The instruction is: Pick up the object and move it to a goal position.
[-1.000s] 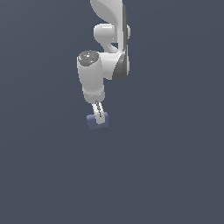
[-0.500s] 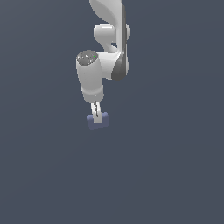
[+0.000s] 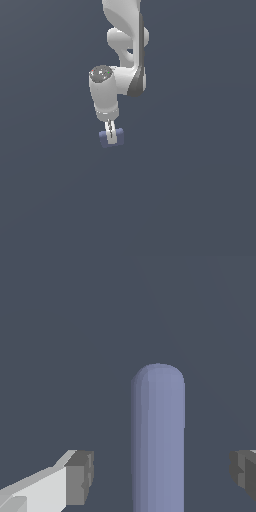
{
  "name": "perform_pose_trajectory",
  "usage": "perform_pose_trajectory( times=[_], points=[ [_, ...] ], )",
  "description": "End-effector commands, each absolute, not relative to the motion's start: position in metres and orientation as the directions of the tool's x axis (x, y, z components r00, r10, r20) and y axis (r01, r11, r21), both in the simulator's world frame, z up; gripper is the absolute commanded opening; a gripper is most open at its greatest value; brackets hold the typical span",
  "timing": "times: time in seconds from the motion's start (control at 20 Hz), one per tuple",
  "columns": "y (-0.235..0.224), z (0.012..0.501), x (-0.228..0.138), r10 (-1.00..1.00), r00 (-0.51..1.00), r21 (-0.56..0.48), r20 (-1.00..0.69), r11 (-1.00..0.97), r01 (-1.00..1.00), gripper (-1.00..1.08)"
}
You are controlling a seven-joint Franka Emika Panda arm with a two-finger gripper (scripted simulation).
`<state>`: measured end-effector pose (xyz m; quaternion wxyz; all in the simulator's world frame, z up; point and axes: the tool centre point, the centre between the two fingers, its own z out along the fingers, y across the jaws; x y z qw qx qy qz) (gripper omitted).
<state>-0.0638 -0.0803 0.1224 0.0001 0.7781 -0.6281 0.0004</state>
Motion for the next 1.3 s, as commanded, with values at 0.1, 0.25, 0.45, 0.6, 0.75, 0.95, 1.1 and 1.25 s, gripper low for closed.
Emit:
perform_pose_trajectory(
  times=[0.1,0.25,0.45,0.6,0.75,0.95,1.1,1.25],
  points=[
    [-0.08,0.103,-0.064,-0.978,0.209,0.0,0.001,-0.209,-0.978,1.0],
    [-0.08,0.097,-0.064,-0.978,0.209,0.0,0.001,-0.209,-0.978,1.0],
    [-0.08,0.096,-0.064,-0.978,0.209,0.0,0.0,-0.209,-0.978,-1.0],
    [-0.08,0.096,-0.064,-0.978,0.209,0.0,0.0,-0.209,-0.978,-1.0],
    [-0.08,0.096,-0.064,-0.978,0.209,0.0,0.0,-0.209,-0.978,-1.0],
    [-0.08,0.096,-0.063,-0.978,0.208,-0.001,0.001,-0.208,-0.978,-1.0],
    [-0.081,0.098,-0.059,-0.979,0.204,-0.013,0.007,-0.204,-0.979,-1.0],
    [-0.082,0.102,-0.051,-0.981,0.192,-0.038,0.02,-0.193,-0.98,-1.0]
  ],
)
